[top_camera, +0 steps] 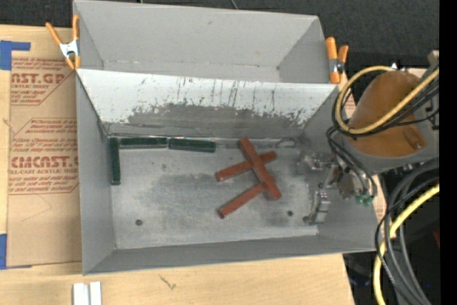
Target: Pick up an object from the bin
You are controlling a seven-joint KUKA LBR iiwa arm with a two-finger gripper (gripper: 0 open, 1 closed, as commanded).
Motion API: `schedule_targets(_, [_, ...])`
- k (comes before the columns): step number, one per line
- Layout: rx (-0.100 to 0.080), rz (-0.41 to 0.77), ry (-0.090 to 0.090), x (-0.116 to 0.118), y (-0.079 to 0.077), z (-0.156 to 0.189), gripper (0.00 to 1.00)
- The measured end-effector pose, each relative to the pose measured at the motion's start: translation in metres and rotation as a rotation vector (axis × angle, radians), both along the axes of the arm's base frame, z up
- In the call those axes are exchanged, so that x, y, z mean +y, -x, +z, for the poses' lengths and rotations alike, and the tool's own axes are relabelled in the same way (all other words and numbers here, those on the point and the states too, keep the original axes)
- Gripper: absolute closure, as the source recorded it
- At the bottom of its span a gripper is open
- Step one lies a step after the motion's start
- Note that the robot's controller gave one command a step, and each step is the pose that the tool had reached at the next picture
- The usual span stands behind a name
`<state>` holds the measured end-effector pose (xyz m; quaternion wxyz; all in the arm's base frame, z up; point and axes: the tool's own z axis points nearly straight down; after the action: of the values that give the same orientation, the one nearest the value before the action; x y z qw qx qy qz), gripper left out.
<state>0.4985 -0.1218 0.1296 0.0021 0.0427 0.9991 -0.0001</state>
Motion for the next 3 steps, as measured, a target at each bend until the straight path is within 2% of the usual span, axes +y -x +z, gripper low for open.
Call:
schedule_targets(1, [0.003,0.138,0.000,0.035,-0.017,-0.017,0.00])
schedule_targets(2, [0.001,0.234,0.000,0.029,-0.039,-0.043,0.00])
schedule_targets(3, [0.003,0.076,-0.001,0.066,-0.024,-0.059,1.00])
